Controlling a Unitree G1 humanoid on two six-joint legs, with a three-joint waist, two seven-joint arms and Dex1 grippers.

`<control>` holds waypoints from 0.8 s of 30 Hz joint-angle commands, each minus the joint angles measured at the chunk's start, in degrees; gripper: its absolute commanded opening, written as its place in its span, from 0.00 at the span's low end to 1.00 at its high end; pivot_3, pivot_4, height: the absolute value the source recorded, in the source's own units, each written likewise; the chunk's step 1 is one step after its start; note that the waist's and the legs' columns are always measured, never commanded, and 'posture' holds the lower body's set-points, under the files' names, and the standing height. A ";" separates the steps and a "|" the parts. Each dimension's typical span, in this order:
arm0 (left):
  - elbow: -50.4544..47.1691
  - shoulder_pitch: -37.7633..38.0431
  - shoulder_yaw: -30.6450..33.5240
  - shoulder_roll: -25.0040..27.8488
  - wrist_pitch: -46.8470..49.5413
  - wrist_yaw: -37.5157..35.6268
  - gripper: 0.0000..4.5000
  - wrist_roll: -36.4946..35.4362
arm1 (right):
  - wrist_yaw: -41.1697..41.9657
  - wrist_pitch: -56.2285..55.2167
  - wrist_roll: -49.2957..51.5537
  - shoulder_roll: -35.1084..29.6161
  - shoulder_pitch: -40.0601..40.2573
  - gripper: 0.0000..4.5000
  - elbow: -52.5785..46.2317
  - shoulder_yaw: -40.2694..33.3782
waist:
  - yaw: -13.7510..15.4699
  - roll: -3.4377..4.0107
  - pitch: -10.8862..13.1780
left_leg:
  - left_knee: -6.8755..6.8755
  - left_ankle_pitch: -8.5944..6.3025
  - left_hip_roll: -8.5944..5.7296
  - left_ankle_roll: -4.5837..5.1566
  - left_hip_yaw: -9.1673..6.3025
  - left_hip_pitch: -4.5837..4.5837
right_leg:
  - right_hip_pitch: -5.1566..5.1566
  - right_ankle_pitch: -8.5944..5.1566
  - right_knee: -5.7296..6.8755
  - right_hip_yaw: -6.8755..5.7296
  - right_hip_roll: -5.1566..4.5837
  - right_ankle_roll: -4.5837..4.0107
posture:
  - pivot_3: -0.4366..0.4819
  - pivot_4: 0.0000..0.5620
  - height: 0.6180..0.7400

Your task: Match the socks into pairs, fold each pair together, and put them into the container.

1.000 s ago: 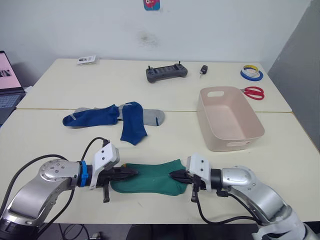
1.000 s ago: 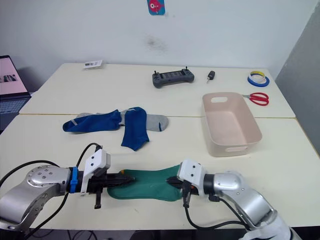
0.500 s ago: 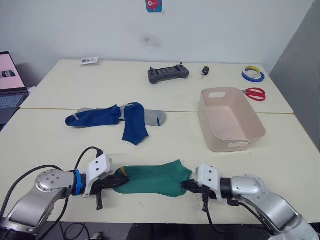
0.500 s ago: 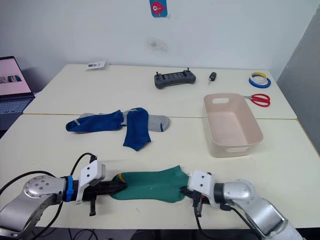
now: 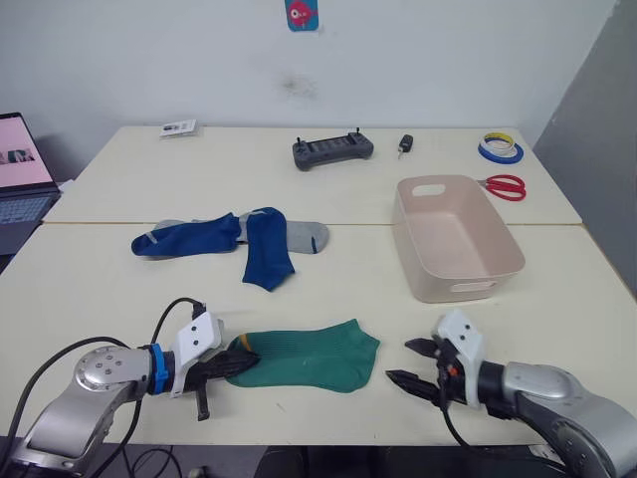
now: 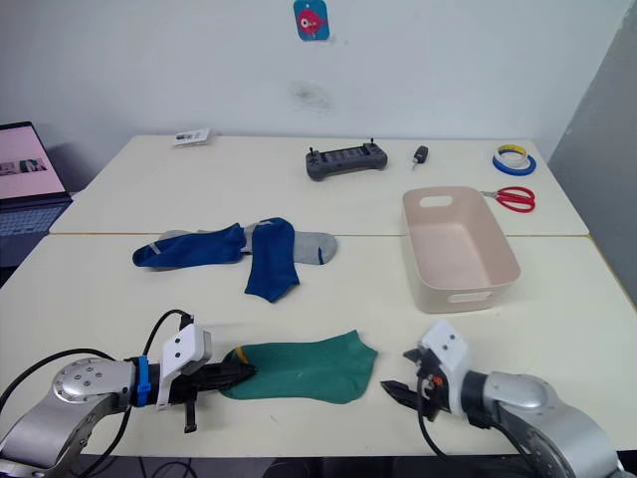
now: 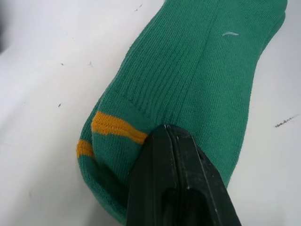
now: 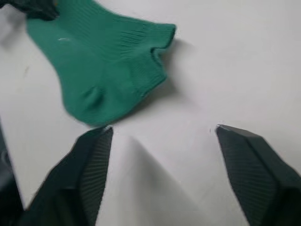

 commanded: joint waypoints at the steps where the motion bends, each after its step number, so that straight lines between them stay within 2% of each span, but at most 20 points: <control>1: 1.33 1.84 -2.90 -0.69 0.97 0.46 0.00 2.56 | -2.99 3.19 0.56 2.97 -3.16 0.81 0.40 3.68 | 0.00 0.01 -0.01 | 0.00 0.00 0.00 0.00 0.00 -0.01 | 0.00 0.00 -0.01 0.01 0.00 0.00 | 0.48 0.27 1.00; 5: 0.94 1.97 -2.99 -0.98 1.09 0.71 0.00 2.59 | -4.79 4.66 0.11 5.71 -5.97 0.81 1.76 6.87 | -0.01 0.02 -0.05 | 0.00 0.00 0.00 0.00 0.00 -0.01 | -0.02 0.00 -0.02 0.00 0.00 0.00 | 0.48 0.27 1.00; 8: 0.52 2.00 -3.12 -1.21 1.33 0.98 0.00 2.58 | -5.24 4.33 -0.88 6.32 -7.23 0.67 2.85 9.15 | -0.02 0.03 -0.08 | -0.01 0.00 0.00 0.00 0.00 0.00 | -0.02 0.00 -0.02 0.00 0.00 0.00 | 0.48 0.27 1.00; 17: -0.94 0.84 -2.12 -1.81 3.11 2.00 0.00 0.78 | -4.96 2.12 -0.99 5.98 -8.00 0.00 2.89 8.98 | 0.02 0.01 -0.09 | -0.01 0.00 -0.01 0.00 0.00 -0.03 | -0.03 0.00 -0.04 -0.01 -0.01 0.00 | 0.48 0.27 1.00; 24: -8.16 -4.69 -1.41 -4.97 10.56 3.21 0.00 -5.55 | -1.38 1.38 1.02 -0.15 -6.84 0.00 1.36 2.71 | 0.26 -0.19 0.03 | 0.06 0.00 -0.04 0.00 -0.06 -0.23 | -0.10 0.00 -0.06 -0.11 -0.02 0.01 | 0.48 0.27 1.00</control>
